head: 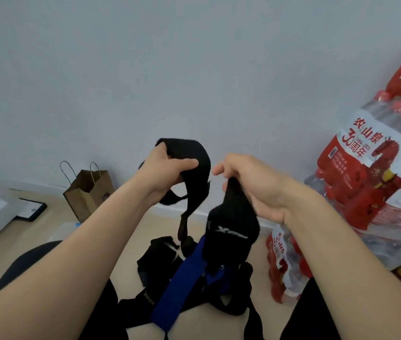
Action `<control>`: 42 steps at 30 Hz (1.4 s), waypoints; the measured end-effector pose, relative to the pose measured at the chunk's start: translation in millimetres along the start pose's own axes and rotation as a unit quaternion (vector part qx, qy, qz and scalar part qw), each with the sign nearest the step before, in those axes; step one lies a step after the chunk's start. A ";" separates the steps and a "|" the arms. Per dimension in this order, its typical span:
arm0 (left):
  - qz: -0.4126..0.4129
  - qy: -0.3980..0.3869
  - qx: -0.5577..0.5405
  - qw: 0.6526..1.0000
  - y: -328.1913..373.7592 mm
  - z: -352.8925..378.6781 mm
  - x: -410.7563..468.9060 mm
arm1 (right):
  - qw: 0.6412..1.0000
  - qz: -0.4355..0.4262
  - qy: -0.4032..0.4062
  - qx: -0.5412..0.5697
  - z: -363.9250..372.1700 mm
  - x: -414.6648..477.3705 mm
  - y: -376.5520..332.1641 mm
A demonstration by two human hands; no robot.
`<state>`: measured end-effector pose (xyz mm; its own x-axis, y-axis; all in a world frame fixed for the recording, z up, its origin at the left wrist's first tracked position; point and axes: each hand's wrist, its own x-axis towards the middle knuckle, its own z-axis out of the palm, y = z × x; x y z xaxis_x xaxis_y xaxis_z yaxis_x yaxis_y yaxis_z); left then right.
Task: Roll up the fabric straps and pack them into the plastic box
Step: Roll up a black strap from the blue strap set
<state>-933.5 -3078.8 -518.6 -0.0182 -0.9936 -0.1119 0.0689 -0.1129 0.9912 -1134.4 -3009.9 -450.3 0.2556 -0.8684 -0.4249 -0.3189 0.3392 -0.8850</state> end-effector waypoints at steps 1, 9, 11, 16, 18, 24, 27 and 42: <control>0.004 -0.007 -0.021 1.000 1.0 -0.9 2.9 | 0.999 -0.007 -0.018 0.034 -2.8 1.5 1.1; -0.009 0.024 -0.144 0.989 9.1 0.0 16.8 | 0.993 -0.086 -0.046 0.067 -20.5 19.8 13.1; -0.003 0.014 -0.152 0.988 11.8 1.0 16.3 | 0.993 -0.082 -0.022 0.084 -24.8 24.6 14.0; 0.024 -0.056 -0.160 0.985 17.9 6.3 11.0 | 0.992 -0.088 0.018 0.086 -29.5 31.1 14.5; 0.027 -0.057 -0.151 0.987 19.7 8.1 8.7 | 0.990 -0.099 0.024 0.093 -27.5 31.9 14.2; 0.059 -0.092 -0.091 0.990 22.4 2.7 6.9 | 0.979 -0.173 0.100 0.050 -20.0 37.9 15.6; 0.075 -0.153 -0.086 0.982 21.2 -1.3 5.7 | 0.966 -0.211 0.149 0.011 -14.8 41.7 16.4; 0.048 -0.222 0.017 0.974 19.9 4.3 -9.8 | 0.873 -0.303 0.356 -0.139 -3.6 59.5 12.4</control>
<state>-936.2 -3071.3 -497.5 -0.4438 -0.8960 0.0163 0.0597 -0.0114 0.9982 -1126.4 -3058.7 -485.9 -0.1461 -0.8960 0.4193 -0.5557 -0.2763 -0.7841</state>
